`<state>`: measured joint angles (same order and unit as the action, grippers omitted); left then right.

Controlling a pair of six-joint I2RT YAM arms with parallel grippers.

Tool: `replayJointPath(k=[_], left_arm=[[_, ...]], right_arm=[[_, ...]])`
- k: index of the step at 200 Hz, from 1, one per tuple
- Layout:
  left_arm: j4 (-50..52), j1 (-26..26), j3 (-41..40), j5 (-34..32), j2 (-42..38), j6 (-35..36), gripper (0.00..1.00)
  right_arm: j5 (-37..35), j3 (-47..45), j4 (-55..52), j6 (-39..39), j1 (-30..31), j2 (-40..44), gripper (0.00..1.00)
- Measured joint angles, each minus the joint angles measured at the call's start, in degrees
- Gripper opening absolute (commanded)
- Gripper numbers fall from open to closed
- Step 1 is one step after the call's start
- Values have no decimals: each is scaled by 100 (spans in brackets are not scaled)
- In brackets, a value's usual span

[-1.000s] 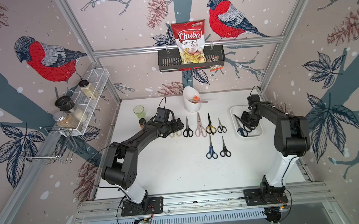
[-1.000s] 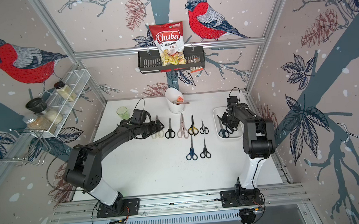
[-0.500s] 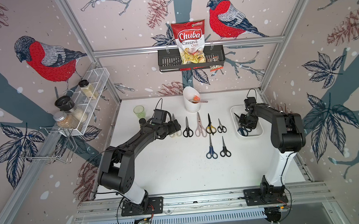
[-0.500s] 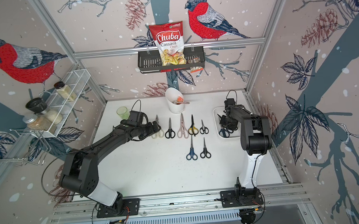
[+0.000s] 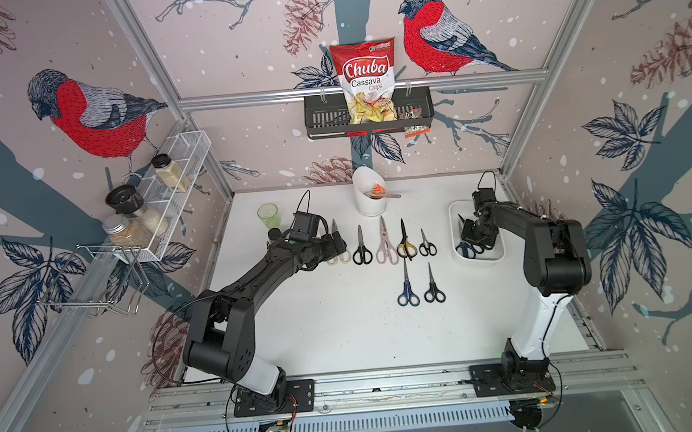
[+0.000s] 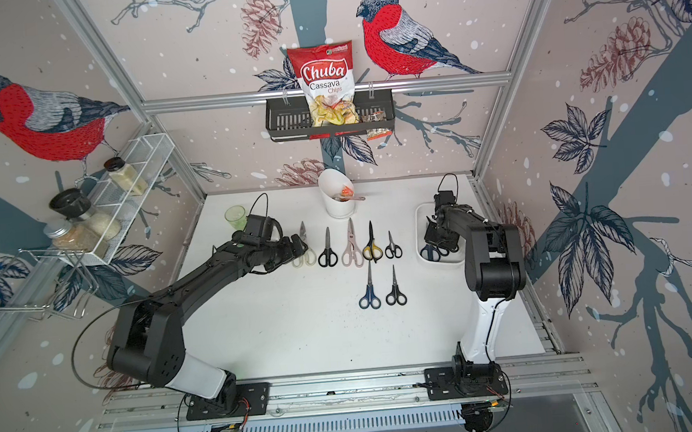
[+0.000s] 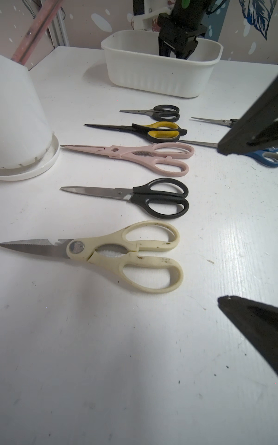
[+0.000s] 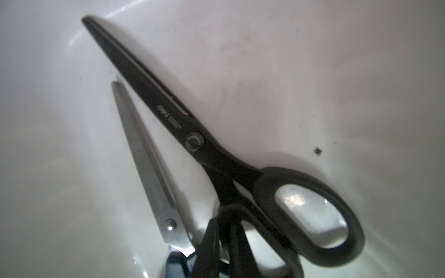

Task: Take the scissors out of the storage box
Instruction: Pick up the scissors from the storage box.

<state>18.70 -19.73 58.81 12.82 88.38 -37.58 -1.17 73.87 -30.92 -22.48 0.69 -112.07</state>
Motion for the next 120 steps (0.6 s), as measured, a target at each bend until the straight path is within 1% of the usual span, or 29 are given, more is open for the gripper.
replayJointPath(k=[13,22,77,120], left_arm=[[0,0,-35,0,-52,-13,95],[-2,0,-57,-4,-87,-24,95],[-13,2,-245,-98,-315,-144,95],[-7,2,-328,-101,-350,-157,95]], right_arm=[[2,-13,2,0,-4,24,4],[4,-20,4,0,-13,37,0],[157,-28,-90,-2,-79,138,0],[160,52,-264,2,-109,332,0]])
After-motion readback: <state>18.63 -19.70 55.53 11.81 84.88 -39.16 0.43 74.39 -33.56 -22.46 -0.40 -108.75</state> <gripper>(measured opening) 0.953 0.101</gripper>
